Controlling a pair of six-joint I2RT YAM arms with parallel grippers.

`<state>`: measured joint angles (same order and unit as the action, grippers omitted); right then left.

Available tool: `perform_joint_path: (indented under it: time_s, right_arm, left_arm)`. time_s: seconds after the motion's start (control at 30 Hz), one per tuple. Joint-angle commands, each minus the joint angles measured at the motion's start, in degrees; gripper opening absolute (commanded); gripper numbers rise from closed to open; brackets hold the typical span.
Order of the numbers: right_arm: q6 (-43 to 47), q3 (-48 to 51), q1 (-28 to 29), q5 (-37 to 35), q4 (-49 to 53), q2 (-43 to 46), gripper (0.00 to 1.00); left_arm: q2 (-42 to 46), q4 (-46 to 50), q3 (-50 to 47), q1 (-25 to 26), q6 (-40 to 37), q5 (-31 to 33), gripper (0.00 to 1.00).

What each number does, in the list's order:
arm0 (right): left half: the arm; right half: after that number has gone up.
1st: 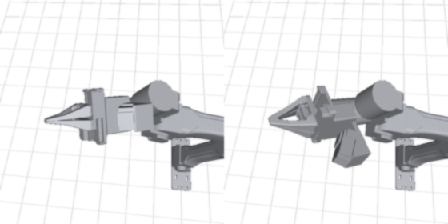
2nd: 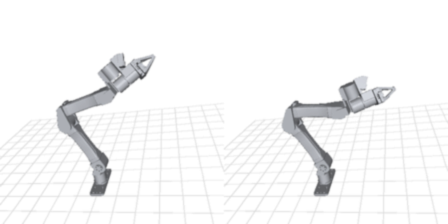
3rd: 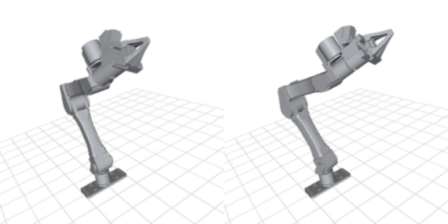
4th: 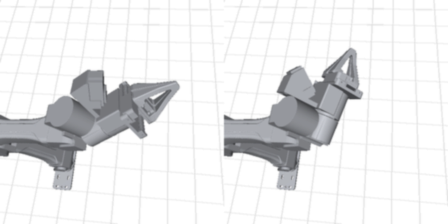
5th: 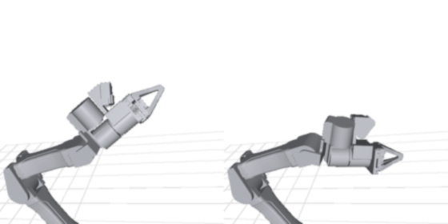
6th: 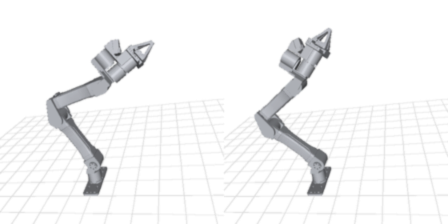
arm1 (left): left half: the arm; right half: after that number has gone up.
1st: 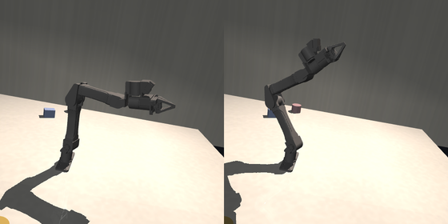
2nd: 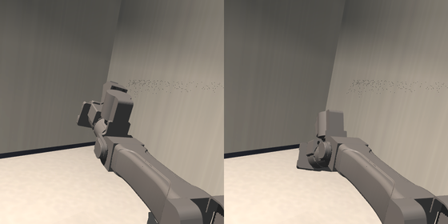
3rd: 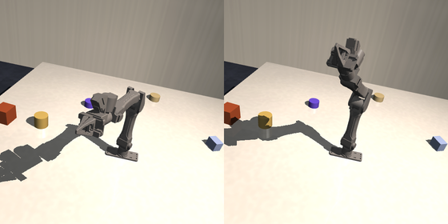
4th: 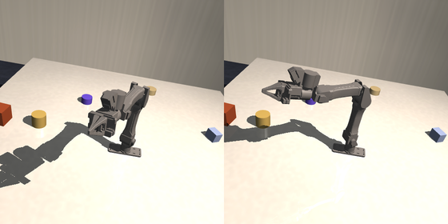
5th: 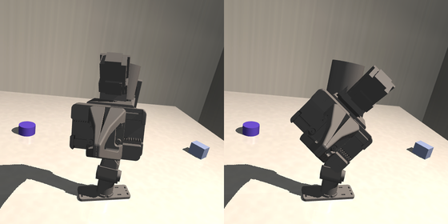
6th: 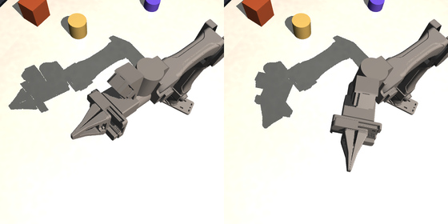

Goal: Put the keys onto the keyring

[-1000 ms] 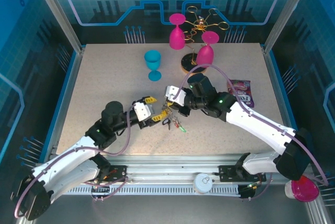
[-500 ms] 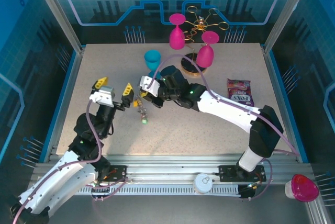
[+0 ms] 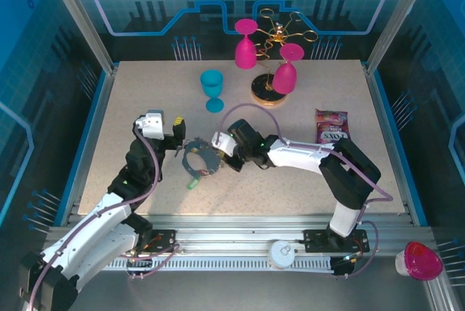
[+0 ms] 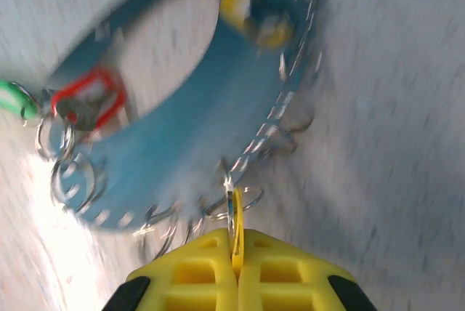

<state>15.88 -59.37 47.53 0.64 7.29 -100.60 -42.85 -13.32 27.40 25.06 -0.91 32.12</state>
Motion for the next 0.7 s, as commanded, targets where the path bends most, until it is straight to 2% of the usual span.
perform_joint_path:
  time_s: [0.0,0.1,0.17,0.2,0.27,0.37,0.43,0.57,0.67]
  right_arm:
    - [9.0,1.9,-0.8,-6.1,6.8,4.0,0.00]
    - [14.3,3.0,-1.2,-11.7,11.7,4.6,0.00]
    - [16.7,3.5,-1.2,-15.3,14.8,4.8,0.00]
    - [17.4,3.3,-1.2,-17.4,16.7,5.0,0.00]
    - [18.1,3.5,-1.2,-21.5,19.5,5.6,0.07]
    - [19.1,4.0,-2.0,-26.2,22.6,6.7,0.26]
    - [18.6,4.5,-3.2,-28.8,23.7,7.4,0.32]
    - [13.0,4.1,-8.2,-30.4,26.5,10.7,0.36]
    - [10.4,5.1,-12.4,-28.3,23.1,16.5,0.38]
  left_arm:
    - [-1.1,0.5,0.5,-1.4,2.0,-0.4,0.89]
    - [-2.7,0.4,-0.3,-2.3,1.9,-0.8,0.91]
    - [-3.8,0.5,-1.0,-2.8,2.0,-0.8,0.99]
    - [-4.2,0.5,-1.3,-3.1,2.0,-1.3,0.99]
    - [-4.8,0.5,-2.0,-3.4,2.0,-1.0,0.99]
    - [-5.7,0.4,-3.3,-4.5,2.3,-0.1,0.99]
    - [-6.3,-0.1,-4.2,-5.2,2.8,0.5,0.99]
    - [-7.4,-2.2,-6.4,-5.9,2.4,2.9,0.99]
    - [-8.1,-4.7,-8.2,-6.9,2.8,3.5,0.99]
